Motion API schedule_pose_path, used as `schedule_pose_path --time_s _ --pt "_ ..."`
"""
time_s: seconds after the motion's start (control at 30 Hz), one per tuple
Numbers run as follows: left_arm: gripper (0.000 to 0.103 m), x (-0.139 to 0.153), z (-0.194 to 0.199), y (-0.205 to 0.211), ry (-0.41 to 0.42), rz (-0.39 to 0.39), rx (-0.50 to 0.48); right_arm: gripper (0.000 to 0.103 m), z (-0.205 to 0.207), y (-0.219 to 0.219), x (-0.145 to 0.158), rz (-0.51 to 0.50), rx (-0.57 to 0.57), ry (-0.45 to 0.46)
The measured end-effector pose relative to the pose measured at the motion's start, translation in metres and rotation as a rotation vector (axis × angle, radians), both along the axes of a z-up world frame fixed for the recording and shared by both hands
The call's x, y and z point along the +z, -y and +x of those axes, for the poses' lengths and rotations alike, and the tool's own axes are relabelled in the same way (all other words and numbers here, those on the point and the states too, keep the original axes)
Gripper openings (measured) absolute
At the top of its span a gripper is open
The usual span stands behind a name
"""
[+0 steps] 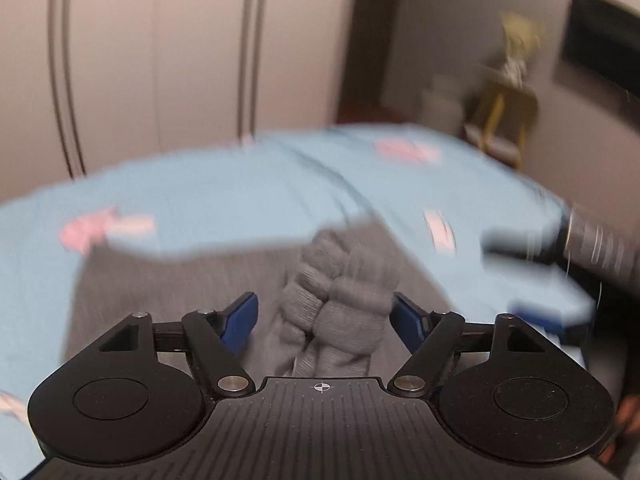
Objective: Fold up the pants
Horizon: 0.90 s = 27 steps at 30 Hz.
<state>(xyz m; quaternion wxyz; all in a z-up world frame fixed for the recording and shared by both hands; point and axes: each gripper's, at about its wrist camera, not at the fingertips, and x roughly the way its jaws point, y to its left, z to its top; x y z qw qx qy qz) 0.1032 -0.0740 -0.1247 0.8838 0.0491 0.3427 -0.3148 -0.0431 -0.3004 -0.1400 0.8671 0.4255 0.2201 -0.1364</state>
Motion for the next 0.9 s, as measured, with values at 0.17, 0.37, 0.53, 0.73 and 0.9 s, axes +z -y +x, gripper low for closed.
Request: schedule_pose_path --time_s 0.17,0.37,0.53,0.73,0.9 --pt "0.098 0.006 -0.013 -0.047 -0.025 -0.103 0.011 0.101 0.004 0.000 -0.010 0.084 0.085 0.039" --pt "0.101 0.022 -0.016 -0.110 -0.056 -0.242 0.092 0.101 0.021 -0.024 -0.008 0.084 0.191 0.022" --pt "0.101 -0.005 0.022 -0.177 -0.141 -0.206 0.394 0.101 0.026 -0.038 -0.015 0.125 0.233 -0.067" --pt "0.101 -0.059 0.044 -0.239 -0.268 -0.213 0.651 0.082 0.010 -0.067 0.024 -0.083 0.188 0.016" --pt "0.101 -0.068 0.050 -0.254 -0.365 -0.322 0.675 0.050 0.026 -0.090 0.017 -0.047 0.242 -0.095"
